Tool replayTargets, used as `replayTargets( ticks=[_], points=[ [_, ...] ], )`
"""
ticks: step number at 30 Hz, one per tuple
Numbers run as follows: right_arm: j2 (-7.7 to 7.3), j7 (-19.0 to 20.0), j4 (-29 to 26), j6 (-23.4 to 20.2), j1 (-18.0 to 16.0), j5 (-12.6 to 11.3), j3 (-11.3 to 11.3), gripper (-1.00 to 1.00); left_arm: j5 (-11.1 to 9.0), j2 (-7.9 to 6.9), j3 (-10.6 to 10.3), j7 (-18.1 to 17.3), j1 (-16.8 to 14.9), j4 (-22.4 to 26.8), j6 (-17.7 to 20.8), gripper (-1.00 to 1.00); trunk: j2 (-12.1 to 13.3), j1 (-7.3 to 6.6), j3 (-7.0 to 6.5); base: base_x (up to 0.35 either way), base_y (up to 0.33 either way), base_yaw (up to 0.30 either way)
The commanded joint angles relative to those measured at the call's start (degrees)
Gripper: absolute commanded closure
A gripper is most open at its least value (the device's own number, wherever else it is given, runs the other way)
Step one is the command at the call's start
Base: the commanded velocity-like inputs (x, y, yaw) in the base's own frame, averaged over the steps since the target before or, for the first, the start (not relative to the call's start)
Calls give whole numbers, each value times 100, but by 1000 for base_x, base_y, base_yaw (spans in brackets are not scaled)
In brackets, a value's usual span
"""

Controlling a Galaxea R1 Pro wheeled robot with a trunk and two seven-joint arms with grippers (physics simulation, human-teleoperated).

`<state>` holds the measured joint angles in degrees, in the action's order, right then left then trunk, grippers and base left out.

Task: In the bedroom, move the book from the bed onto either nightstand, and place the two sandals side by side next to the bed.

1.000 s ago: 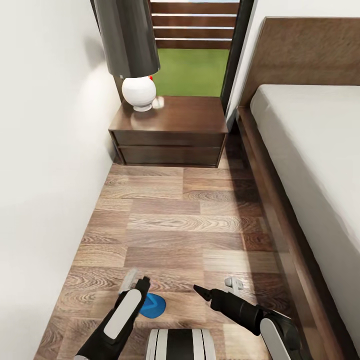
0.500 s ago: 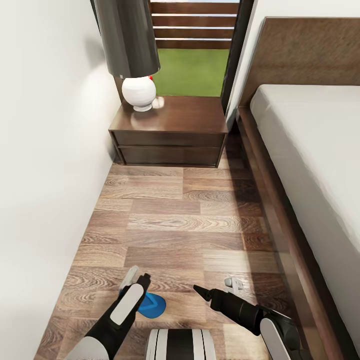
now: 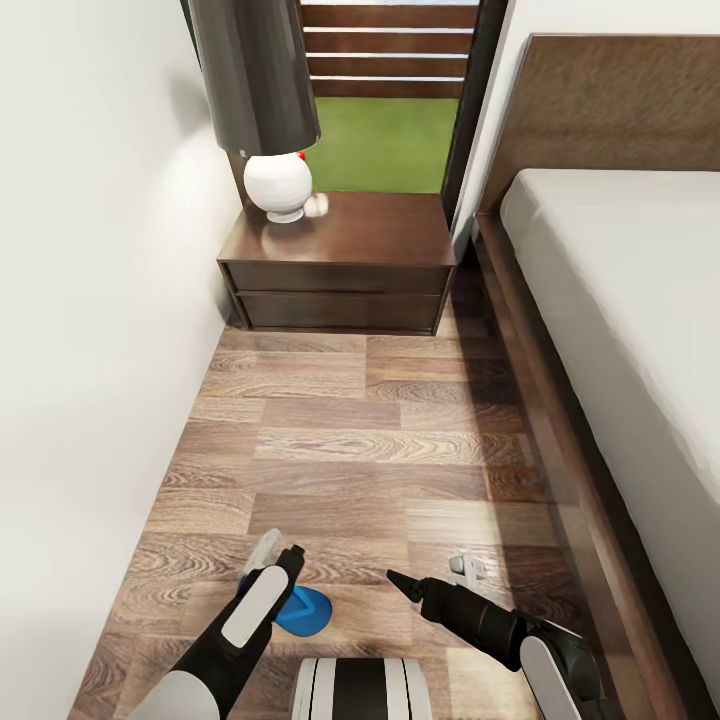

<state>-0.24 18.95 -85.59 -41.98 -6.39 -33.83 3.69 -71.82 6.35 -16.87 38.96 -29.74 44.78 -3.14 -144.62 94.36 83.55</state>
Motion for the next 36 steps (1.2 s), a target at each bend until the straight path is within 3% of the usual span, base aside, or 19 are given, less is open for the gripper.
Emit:
replayTargets(
  ticks=[1,12,16,25,36],
  points=[
    [-3,9,-3,-21,-2,-1,1,-100,-46,-3,-18,24,-4,9,-26,-100,-1,-1,4,0,0,0],
    [-3,10,30,-21,-2,-1,1,-100,-51,-2,-18,26,-5,13,-53,-100,-1,-1,4,0,0,0],
    [-3,11,33,-21,-2,-1,1,-100,-51,-2,-18,24,-5,13,-62,-100,-7,9,92,0,0,0],
    [-3,12,41,-21,-2,-1,1,-100,-51,-2,-18,24,-5,13,-64,-100,-7,9,92,0,0,0],
    [-3,12,61,-21,-2,-1,1,-100,-51,-2,-18,24,-5,13,-64,-100,-21,38,336,0,0,0]
  ],
)
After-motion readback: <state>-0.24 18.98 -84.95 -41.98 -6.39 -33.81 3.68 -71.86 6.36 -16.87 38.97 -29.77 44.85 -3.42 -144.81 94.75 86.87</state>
